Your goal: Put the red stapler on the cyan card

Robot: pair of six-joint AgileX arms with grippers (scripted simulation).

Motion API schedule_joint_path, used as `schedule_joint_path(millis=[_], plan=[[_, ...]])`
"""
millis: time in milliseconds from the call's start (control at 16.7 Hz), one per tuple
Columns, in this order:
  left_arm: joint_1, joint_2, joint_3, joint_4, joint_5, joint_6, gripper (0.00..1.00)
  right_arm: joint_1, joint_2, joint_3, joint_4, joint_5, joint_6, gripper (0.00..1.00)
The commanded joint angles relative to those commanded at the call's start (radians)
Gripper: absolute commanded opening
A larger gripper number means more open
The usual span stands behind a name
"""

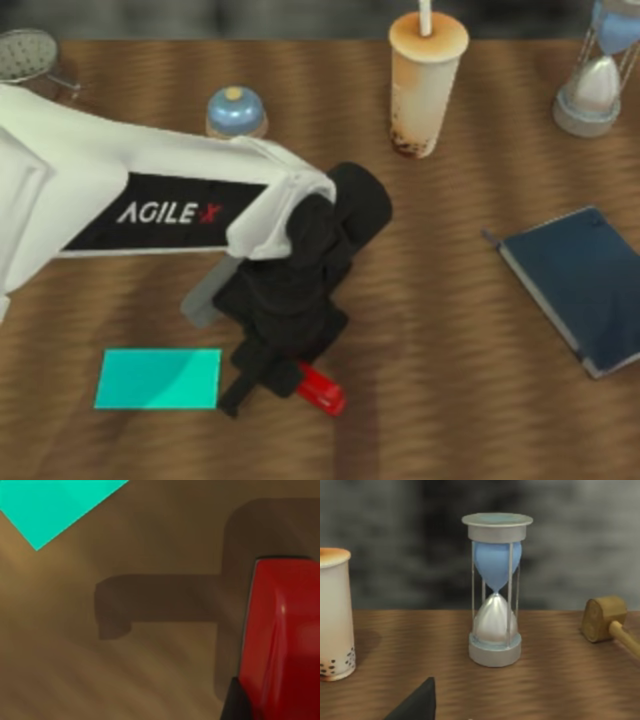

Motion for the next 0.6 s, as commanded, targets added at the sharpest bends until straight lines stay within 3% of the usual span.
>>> schedule_joint_path(millis=[600], plan=[[0.001, -0.002, 0.004, -0.004, 0.0, 0.0, 0.0, 0.0, 0.0, 0.0, 0.0, 0.0, 0.0, 1.0]])
